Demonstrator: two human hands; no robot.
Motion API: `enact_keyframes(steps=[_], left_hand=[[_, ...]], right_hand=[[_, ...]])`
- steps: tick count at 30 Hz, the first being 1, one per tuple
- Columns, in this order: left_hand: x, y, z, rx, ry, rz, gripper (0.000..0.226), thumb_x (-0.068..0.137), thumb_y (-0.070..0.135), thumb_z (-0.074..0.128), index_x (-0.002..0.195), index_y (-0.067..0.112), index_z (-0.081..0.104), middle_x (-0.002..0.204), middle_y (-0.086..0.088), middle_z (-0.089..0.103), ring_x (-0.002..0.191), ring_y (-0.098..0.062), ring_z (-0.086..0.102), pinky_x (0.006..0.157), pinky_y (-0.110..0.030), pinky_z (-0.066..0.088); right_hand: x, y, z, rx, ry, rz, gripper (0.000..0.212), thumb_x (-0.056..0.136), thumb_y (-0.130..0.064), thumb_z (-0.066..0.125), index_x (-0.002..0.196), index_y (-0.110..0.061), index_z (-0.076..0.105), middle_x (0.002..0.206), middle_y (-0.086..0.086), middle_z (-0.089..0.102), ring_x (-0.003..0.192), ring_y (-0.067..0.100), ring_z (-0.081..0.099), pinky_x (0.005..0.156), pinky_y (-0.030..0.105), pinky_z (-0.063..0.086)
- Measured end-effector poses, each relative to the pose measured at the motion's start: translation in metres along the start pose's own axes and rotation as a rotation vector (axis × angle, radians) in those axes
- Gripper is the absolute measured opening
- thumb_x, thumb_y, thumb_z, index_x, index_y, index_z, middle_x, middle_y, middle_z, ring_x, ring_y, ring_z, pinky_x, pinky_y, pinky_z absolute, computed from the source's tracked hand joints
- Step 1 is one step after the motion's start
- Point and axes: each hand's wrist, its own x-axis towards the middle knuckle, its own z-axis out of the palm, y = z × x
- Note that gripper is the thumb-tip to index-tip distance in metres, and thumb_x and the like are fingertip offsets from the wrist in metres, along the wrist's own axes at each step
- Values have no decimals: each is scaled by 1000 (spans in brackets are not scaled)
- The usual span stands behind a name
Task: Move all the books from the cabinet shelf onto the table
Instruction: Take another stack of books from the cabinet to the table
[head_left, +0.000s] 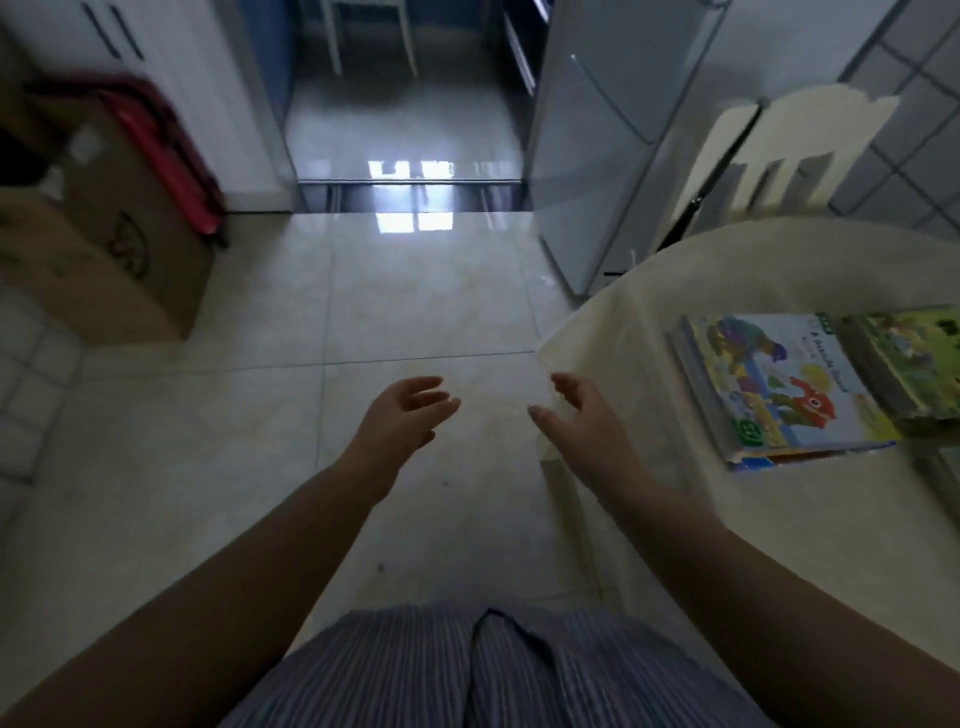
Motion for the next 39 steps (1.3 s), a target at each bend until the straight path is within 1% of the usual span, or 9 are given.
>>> enact_keyframes(steps=[4,11,12,16,20,24,28,32,39], left_hand=[[-40,-21,-70,-90,142,11,40,84,19,69,122,19,55,115,-1,63,109,-17,59,96,-39,47],[-127,-74,-192,-227,365,-10,39,83,17,69,120,18,56,118,-5,63,110,-19,60,97,-40,46],[-160,-90,-229,-265,440,-19,37,83,17,69,118,19,56,118,-5,63,110,-19,60,97,-40,46],[-226,-125,-298,-332,567,-27,34,84,18,69,115,21,57,117,-4,63,110,-17,59,94,-37,46],[-291,-158,-356,-404,711,-28,36,84,20,68,119,20,56,115,-1,63,111,-17,58,92,-35,44],[-347,-189,-394,-489,855,-39,39,84,19,69,121,18,56,116,-1,63,112,-18,58,96,-37,44],[-384,-208,-418,-584,997,-45,33,85,17,68,116,18,55,107,2,63,107,-17,59,98,-38,44],[-414,-229,-439,-672,1123,-34,31,85,16,67,113,21,55,108,2,65,108,-17,58,99,-38,44],[-436,-252,-479,-780,1315,-38,36,83,21,70,116,20,57,112,0,66,110,-19,60,98,-39,45]], right_hand=[[-16,-40,62,-74,-139,-120,53,86,-30,64,134,-16,44,140,2,48,129,14,43,102,27,35],[-78,-102,171,-112,-391,-245,54,87,-32,63,135,-19,43,142,1,46,131,16,42,103,29,34],[-103,-120,209,-126,-450,-285,54,87,-32,63,135,-19,43,142,1,46,131,16,43,103,29,34],[-155,-154,279,-118,-569,-332,53,87,-32,63,135,-21,43,141,0,47,130,14,43,105,32,36],[-207,-185,346,-145,-712,-391,53,88,-34,63,135,-23,43,140,-3,47,129,11,43,99,26,34],[-249,-210,401,-162,-863,-431,49,86,-31,64,132,-24,47,138,-3,50,125,7,44,98,25,35],[-279,-229,441,-183,-991,-477,48,86,-30,65,130,-24,48,136,-3,50,115,3,43,96,23,34],[-303,-248,481,-234,-1110,-539,48,86,-30,65,131,-24,48,136,-6,50,114,2,42,96,23,32],[-323,-282,556,-312,-1269,-660,50,88,-28,62,135,-20,47,140,-6,48,131,8,41,100,22,30]])
